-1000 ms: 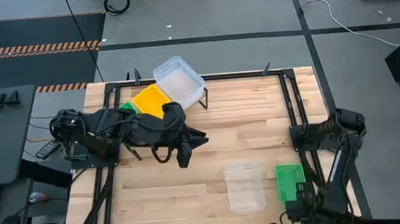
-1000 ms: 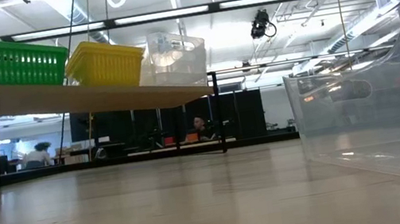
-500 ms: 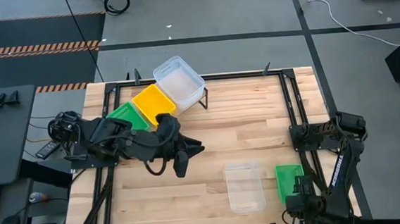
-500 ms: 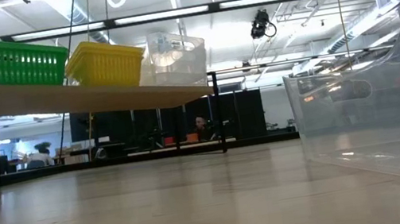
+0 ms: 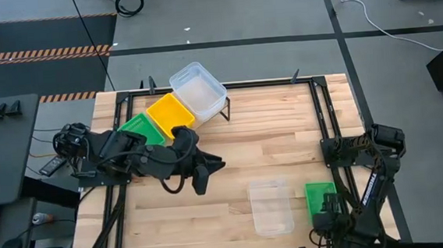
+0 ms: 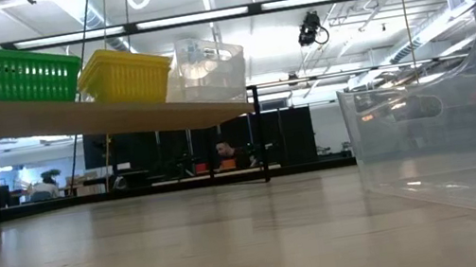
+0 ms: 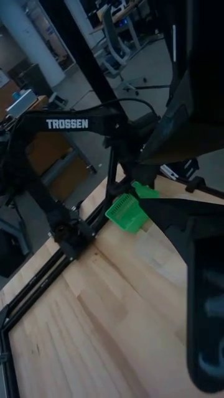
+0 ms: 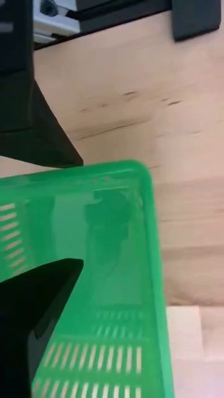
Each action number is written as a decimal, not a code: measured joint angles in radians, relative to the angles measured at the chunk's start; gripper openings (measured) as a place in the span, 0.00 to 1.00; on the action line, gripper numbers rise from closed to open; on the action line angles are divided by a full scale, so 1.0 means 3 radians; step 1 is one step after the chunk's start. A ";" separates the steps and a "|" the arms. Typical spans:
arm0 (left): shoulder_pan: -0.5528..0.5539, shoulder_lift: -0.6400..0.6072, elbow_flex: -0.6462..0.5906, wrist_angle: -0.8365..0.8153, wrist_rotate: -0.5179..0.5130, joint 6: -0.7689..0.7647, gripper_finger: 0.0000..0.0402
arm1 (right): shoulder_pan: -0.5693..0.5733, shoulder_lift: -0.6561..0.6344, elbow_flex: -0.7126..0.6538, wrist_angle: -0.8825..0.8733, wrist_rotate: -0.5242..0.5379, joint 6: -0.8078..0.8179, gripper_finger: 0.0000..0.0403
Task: Stack baskets on shelf by color
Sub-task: Stack the green bin on top of the other bin on the shelf
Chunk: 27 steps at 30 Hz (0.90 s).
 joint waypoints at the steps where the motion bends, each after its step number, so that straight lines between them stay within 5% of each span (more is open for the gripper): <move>1: 0.0000 0.0000 0.0000 0.0000 -0.0001 0.0000 0.26 | -0.0014 0.0000 -0.0027 0.0050 0.0000 -0.0008 0.63; 6: -0.0002 0.0000 0.0000 0.0001 -0.0001 0.0000 0.26 | -0.0091 0.0000 -0.0179 0.0357 -0.0104 -0.0147 0.51; 15: -0.0023 0.0000 0.0000 0.0003 0.0000 0.0112 0.26 | -0.0263 -0.0079 -0.0217 0.0279 -0.0277 -0.0746 0.03; 27: 0.0013 0.0000 0.0000 0.0000 -0.0002 0.0768 0.26 | -0.0774 -0.1068 -0.0139 -0.0146 -0.0251 -0.1212 0.03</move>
